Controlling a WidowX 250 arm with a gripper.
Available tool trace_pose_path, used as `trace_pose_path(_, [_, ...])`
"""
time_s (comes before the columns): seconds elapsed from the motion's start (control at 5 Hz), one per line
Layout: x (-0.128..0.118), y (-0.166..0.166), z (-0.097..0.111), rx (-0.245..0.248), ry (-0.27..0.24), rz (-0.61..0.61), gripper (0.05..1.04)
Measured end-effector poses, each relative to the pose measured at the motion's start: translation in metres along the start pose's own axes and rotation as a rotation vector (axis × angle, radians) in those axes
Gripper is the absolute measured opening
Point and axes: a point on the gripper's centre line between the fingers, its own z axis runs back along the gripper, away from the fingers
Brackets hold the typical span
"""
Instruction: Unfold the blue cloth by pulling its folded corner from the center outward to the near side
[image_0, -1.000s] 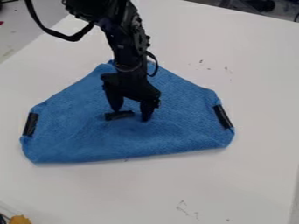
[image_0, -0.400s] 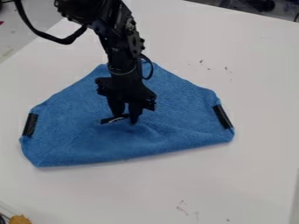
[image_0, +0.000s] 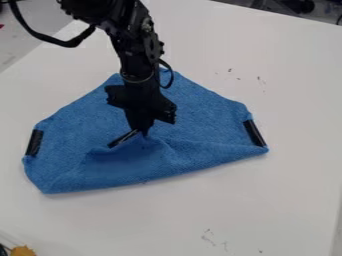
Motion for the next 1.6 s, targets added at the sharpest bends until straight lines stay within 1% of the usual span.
trace_pose_path(0.2, [-0.022, -0.015, 0.017, 0.044, 0.010, 0.081, 0.056])
trace_pose_path(0.4, [-0.054, -0.024, 0.025, 0.047, 0.009, 0.217, 0.055])
trace_pose_path(0.6, [-0.081, -0.032, 0.014, 0.000, 0.044, 0.285, 0.055])
trace_pose_path(0.8, [-0.100, -0.038, 0.004, -0.035, 0.052, 0.331, 0.068])
trace_pose_path(1.0, [-0.107, -0.042, 0.003, -0.025, 0.036, 0.341, 0.206])
trace_pose_path(1.2, [-0.113, -0.048, 0.011, -0.009, 0.033, 0.364, 0.457])
trace_pose_path(1.4, [-0.118, -0.057, 0.022, 0.019, 0.034, 0.385, 0.765])
trace_pose_path(1.6, [-0.119, -0.070, 0.040, 0.045, 0.033, 0.418, 0.995])
